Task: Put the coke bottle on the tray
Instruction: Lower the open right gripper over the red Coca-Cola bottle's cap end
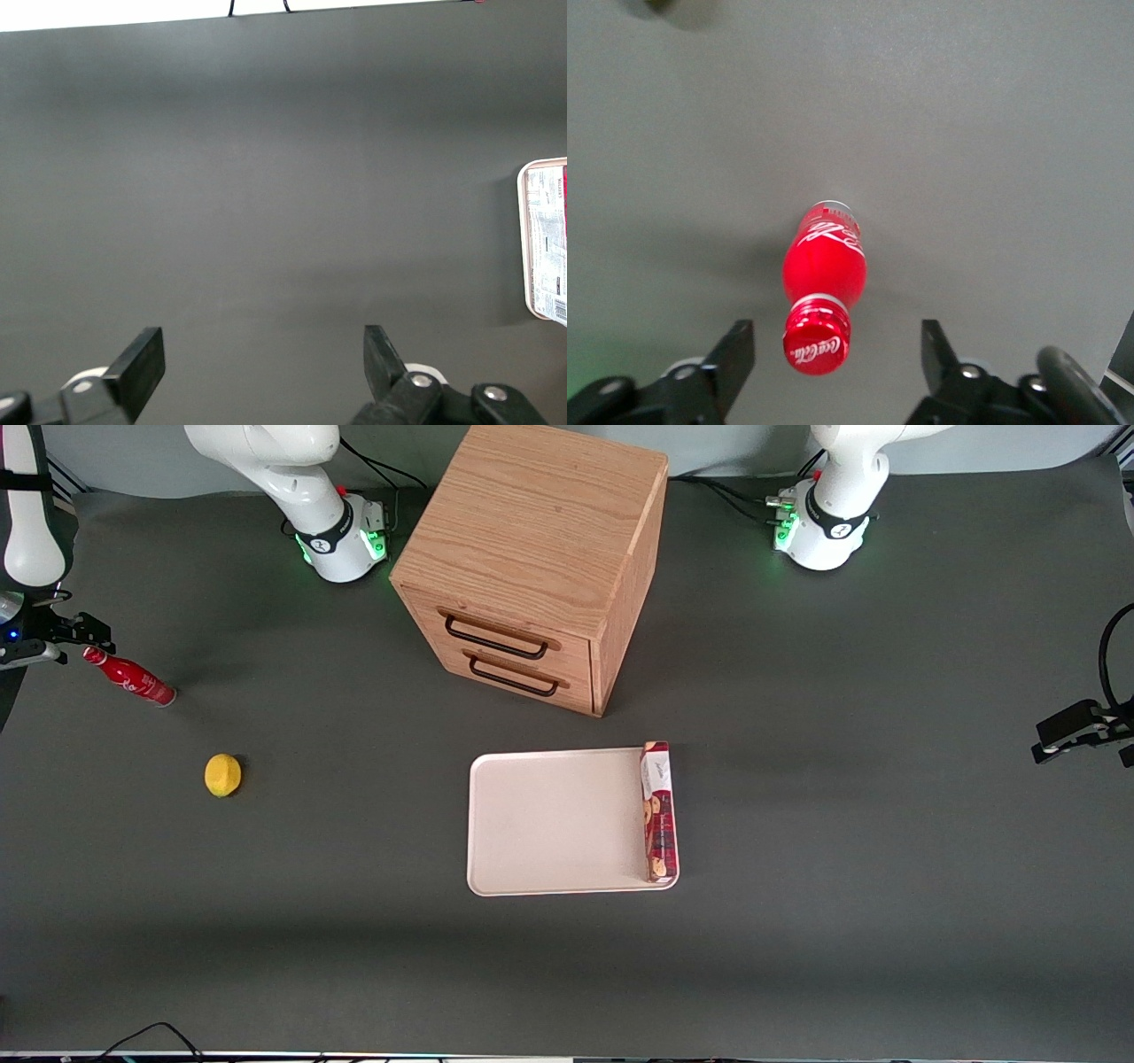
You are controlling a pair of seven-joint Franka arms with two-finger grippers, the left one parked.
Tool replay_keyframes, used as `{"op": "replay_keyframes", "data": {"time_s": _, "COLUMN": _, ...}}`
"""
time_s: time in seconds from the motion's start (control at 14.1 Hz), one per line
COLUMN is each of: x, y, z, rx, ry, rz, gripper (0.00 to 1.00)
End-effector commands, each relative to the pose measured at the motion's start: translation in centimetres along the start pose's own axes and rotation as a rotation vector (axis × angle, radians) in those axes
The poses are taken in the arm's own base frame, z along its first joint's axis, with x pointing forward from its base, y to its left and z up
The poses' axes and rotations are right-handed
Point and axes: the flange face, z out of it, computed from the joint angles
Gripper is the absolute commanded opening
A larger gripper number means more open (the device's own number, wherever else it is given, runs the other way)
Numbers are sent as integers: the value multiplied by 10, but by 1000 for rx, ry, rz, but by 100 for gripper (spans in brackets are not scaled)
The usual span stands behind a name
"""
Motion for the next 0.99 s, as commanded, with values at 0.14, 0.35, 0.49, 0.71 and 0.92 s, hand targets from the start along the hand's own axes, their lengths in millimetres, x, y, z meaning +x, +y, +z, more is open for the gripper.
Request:
{"op": "replay_keyframes", "data": {"time_s": 0.14, "x": -10, "y": -2, "z": 2, "rx": -2, "ry": 12, "rz": -17, "gripper": 40}}
{"op": "replay_keyframes", "data": {"time_s": 0.35, "x": -6, "y": -3, "z": 1, "rx": -6, "ry": 15, "rz": -26, "gripper": 8}}
{"op": "replay_keyframes", "data": {"time_s": 0.49, "x": -4, "y": -4, "z": 0, "rx": -5, "ry": 14, "rz": -24, "gripper": 4}}
{"op": "replay_keyframes", "data": {"time_s": 0.71, "x": 13, "y": -6, "z": -19, "rx": -11, "ry": 23, "rz": -44, "gripper": 4}}
{"op": "replay_keyframes", "data": {"time_s": 0.92, "x": 40, "y": 0, "z": -91, "rx": 81, "ry": 7, "rz": -45, "gripper": 4}}
